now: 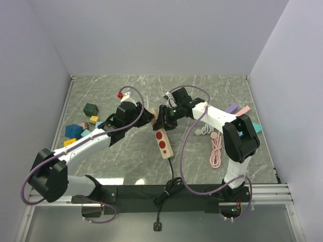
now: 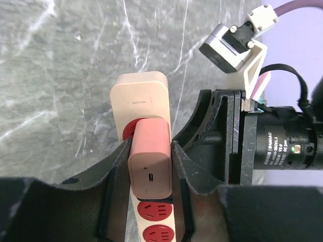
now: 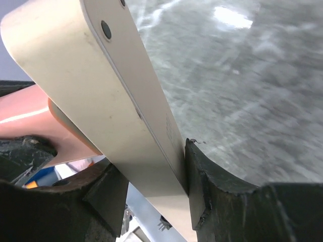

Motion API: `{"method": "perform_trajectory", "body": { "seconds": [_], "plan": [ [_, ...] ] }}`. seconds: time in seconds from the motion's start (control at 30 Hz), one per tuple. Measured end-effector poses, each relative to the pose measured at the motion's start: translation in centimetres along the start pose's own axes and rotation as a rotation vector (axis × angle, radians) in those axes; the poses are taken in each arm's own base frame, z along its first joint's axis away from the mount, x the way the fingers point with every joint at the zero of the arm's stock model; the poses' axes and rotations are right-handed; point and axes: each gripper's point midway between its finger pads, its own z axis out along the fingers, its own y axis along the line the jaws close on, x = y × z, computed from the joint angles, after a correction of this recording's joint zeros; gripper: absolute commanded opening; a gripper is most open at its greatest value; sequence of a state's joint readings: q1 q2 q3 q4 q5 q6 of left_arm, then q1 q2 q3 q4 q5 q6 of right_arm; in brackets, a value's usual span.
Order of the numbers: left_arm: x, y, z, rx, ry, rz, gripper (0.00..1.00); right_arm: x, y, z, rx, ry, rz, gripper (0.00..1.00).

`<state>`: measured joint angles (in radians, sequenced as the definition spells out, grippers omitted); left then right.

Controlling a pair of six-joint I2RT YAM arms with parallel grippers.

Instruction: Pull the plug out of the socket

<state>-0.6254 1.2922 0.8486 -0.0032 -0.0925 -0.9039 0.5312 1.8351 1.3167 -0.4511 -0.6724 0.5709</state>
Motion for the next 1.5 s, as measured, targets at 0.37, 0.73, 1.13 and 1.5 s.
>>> {"method": "perform_trajectory", "body": {
  "seconds": [0.37, 0.73, 1.13, 1.5],
  "plan": [
    [1.6, -1.7, -0.3, 0.056, 0.102, 0.037, 0.0, -6.5, -12.9, -2.6, 0.395, -0.242, 0.382, 0.0],
    [-3.1, 1.1, -1.0, 0.002, 0.001, 0.047, 0.0, -7.1, -13.2, -3.2, 0.409, -0.306, 0.319, 0.0],
    [-11.0, 19.6, 3.0, -0.389, -0.022, -0.097, 0.0, -3.8, -13.8, -4.6, 0.454, -0.252, 0.263, 0.0],
    [-12.3, 27.9, 3.9, -0.529, 0.052, -0.18, 0.01, -6.9, -19.2, -9.6, 0.64, -0.314, 0.435, 0.0]
  ]
}}
